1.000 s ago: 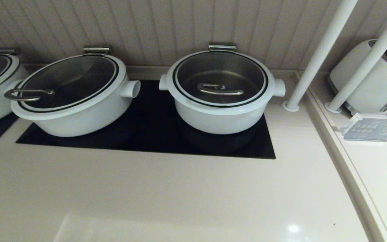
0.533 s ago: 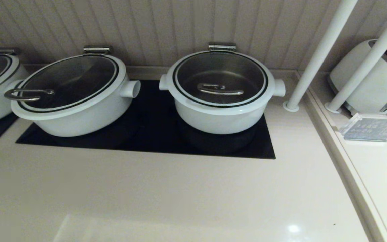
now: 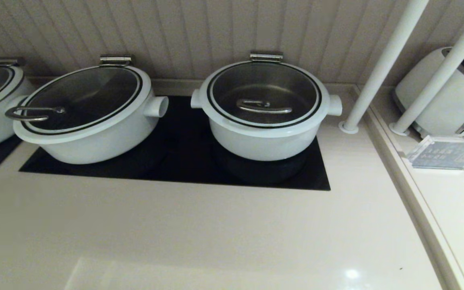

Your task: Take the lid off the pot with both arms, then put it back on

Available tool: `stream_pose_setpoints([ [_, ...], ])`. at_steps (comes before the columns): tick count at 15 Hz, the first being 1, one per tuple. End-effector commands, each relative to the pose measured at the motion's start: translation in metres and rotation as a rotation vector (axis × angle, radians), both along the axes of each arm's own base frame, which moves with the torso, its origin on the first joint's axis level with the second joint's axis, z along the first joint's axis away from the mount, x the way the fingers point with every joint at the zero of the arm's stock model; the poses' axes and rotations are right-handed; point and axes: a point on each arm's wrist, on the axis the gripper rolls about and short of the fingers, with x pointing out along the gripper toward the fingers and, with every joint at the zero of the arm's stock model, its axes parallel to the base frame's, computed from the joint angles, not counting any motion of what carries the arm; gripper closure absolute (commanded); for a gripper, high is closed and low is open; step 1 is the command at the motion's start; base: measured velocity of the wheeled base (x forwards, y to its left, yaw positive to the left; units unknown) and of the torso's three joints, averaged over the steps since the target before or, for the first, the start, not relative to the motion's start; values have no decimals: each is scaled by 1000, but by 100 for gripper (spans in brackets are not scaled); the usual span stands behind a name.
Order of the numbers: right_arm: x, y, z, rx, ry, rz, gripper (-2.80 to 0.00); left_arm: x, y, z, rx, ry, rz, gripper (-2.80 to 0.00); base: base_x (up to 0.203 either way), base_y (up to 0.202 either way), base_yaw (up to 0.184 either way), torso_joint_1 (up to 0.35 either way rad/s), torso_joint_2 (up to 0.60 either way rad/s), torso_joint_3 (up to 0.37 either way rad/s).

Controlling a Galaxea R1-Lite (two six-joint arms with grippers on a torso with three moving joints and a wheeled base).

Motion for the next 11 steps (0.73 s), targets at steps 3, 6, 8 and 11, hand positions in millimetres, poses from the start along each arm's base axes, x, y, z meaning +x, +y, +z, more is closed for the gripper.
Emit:
stream_pose_setpoints([
  [3, 0, 0, 0, 0, 2, 1, 0, 0, 0, 0, 0, -1, 1, 0, 0, 0, 0, 0, 0, 0],
  [6, 0, -1, 0, 0, 7, -25, 0, 0, 0, 0, 0, -1, 1, 0, 0, 0, 0, 0, 0, 0],
  [8, 0, -1, 0, 1, 0, -22, 0, 0, 0, 0, 0, -1, -1, 0, 0, 0, 0, 0, 0, 0],
  [11, 0, -1, 0, 18, 0, -22, 0, 0, 0, 0, 0, -1, 1, 0, 0, 0, 0, 0, 0, 0],
])
